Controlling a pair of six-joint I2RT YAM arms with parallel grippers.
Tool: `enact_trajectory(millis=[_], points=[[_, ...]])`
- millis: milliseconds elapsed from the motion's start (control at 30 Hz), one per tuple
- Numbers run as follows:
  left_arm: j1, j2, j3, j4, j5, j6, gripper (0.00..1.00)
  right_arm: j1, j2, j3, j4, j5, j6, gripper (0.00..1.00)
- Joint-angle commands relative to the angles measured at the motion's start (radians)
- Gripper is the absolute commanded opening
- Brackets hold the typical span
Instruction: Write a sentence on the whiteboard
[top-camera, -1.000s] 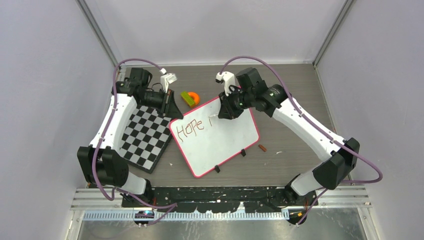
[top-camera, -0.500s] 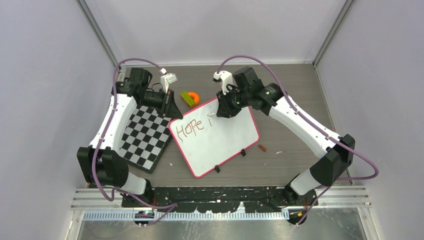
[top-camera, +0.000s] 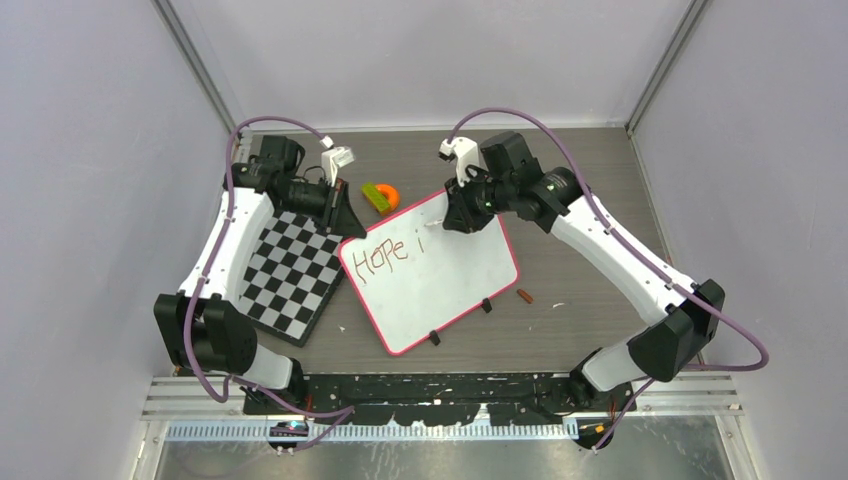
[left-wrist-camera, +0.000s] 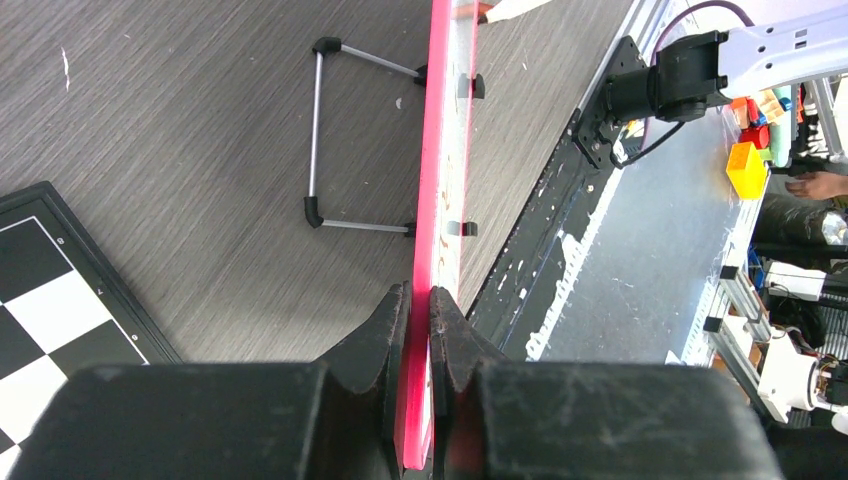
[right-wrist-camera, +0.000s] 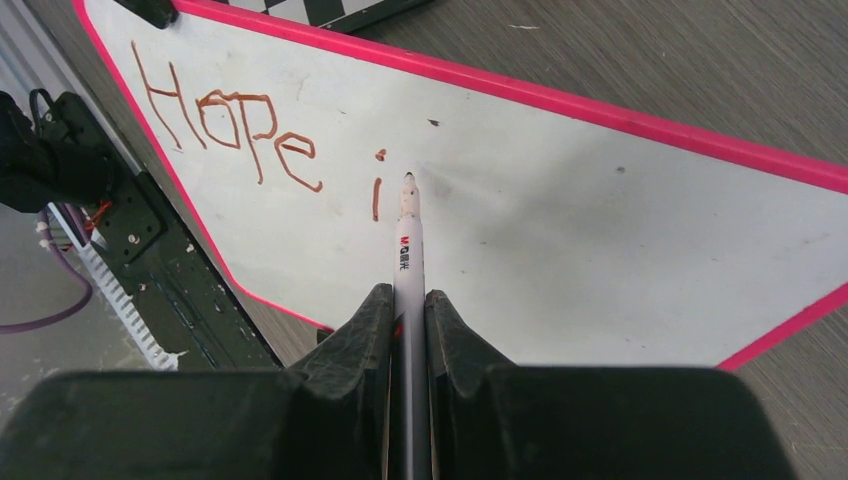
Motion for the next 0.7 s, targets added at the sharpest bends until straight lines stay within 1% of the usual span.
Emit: enact_trajectory(millis=[0,400,667], points=[[-0.015,-0.015,-0.004,-0.041,-0.010,0.004,0.00,-0.009,-0.026,-0.006,0.016,0.004,-0.016,0.00],[-0.014,-0.012,-0.006,-0.035,-0.017,0.002,0.00,-0.009,0.029,-0.010,0.023,-0.020,-0.024,0.00],[-0.015,-0.013,-0.009,-0.034,-0.017,0.002,0.00,-0.008,-0.009,-0.081,0.022,-0.013,-0.026,0.00]])
